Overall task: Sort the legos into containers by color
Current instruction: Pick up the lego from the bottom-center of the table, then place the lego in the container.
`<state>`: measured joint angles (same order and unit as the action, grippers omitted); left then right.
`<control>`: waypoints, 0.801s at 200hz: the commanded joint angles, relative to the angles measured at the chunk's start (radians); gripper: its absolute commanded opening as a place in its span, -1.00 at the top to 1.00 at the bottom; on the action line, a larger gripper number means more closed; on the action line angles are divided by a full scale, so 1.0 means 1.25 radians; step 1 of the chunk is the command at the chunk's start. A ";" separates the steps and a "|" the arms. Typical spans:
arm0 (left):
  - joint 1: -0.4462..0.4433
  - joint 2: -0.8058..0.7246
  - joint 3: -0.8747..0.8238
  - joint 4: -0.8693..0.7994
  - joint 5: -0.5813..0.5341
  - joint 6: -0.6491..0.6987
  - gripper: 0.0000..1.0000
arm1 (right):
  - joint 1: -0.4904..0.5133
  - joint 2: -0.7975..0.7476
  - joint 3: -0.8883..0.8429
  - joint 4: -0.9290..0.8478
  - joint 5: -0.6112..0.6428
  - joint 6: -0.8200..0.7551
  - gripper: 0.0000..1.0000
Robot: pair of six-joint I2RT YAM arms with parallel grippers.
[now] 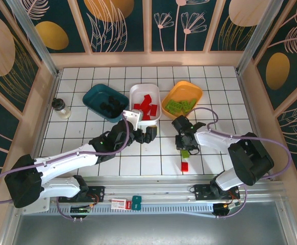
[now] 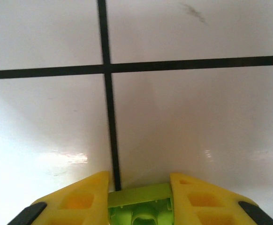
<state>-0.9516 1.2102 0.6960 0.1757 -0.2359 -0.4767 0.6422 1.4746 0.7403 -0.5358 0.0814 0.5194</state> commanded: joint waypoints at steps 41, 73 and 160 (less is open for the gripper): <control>0.000 -0.064 -0.037 -0.019 -0.060 -0.010 -0.98 | 0.012 -0.095 0.147 0.017 0.059 -0.045 0.56; 0.000 -0.118 -0.077 -0.027 -0.089 -0.025 -0.98 | -0.016 -0.125 0.241 0.130 0.114 -0.096 0.56; 0.000 -0.254 -0.164 -0.113 -0.125 -0.102 -0.98 | -0.187 0.224 0.391 0.450 0.136 -0.139 0.54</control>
<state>-0.9516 0.9520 0.5213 0.0856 -0.3584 -0.5571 0.4572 1.6688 1.1698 -0.0471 0.2428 0.3458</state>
